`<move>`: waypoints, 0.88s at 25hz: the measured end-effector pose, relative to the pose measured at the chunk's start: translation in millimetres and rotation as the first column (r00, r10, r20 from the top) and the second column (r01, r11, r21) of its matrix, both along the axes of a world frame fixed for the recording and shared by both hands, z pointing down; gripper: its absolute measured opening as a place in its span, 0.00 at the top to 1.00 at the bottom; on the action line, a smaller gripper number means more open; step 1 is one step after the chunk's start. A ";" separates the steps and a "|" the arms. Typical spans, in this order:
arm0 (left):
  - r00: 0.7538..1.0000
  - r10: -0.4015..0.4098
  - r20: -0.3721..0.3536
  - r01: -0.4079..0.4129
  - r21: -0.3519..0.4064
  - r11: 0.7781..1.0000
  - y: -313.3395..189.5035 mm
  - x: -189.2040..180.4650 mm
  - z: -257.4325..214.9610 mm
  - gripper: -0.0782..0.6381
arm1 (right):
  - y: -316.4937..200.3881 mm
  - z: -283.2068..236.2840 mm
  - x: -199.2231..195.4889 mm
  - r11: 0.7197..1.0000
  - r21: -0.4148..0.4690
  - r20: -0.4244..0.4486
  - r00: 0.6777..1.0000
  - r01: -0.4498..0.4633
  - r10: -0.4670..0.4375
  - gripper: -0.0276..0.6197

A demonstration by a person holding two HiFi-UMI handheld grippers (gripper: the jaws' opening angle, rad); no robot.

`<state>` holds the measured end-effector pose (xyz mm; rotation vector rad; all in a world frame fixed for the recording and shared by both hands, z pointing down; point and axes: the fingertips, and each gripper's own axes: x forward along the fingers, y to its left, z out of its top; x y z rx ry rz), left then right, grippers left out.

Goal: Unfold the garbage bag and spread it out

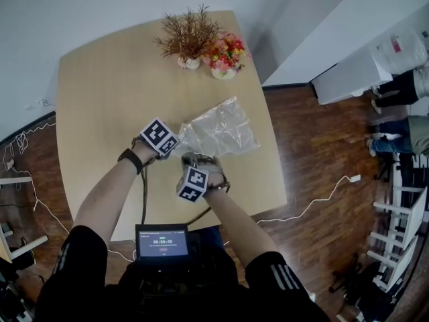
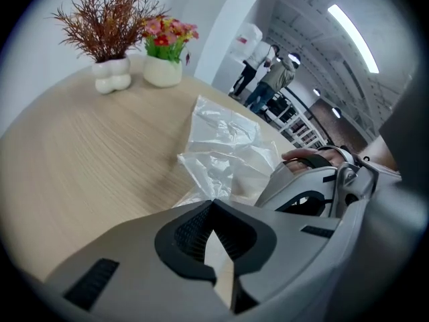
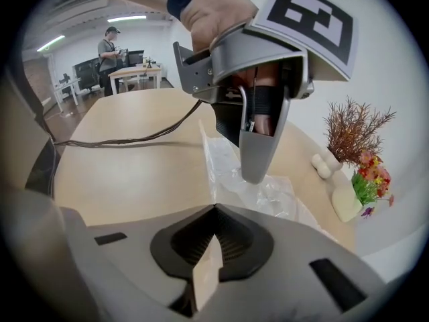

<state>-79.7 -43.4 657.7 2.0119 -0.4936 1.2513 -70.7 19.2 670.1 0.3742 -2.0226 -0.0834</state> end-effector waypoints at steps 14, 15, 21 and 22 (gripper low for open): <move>0.993 0.033 0.116 -0.040 0.055 0.998 -23.3 -36.9 3.1 0.89 | 18.2 -5.1 2.5 1.000 -0.010 0.027 0.999 0.023 -0.023 0.93; 0.992 0.032 0.122 -0.039 0.057 0.998 -25.2 -39.4 3.3 0.89 | 19.5 -6.2 1.9 1.000 -0.008 0.030 0.999 0.028 -0.028 0.93; 0.988 0.018 0.153 -0.032 0.085 0.996 -32.2 -50.3 4.9 0.89 | 32.0 -10.4 0.3 0.998 -0.002 0.039 0.997 0.061 -0.060 0.93; 0.988 0.014 0.157 -0.028 0.089 0.996 -33.9 -51.7 5.2 0.89 | 33.4 -11.3 0.2 0.998 -0.001 0.041 0.997 0.065 -0.065 0.93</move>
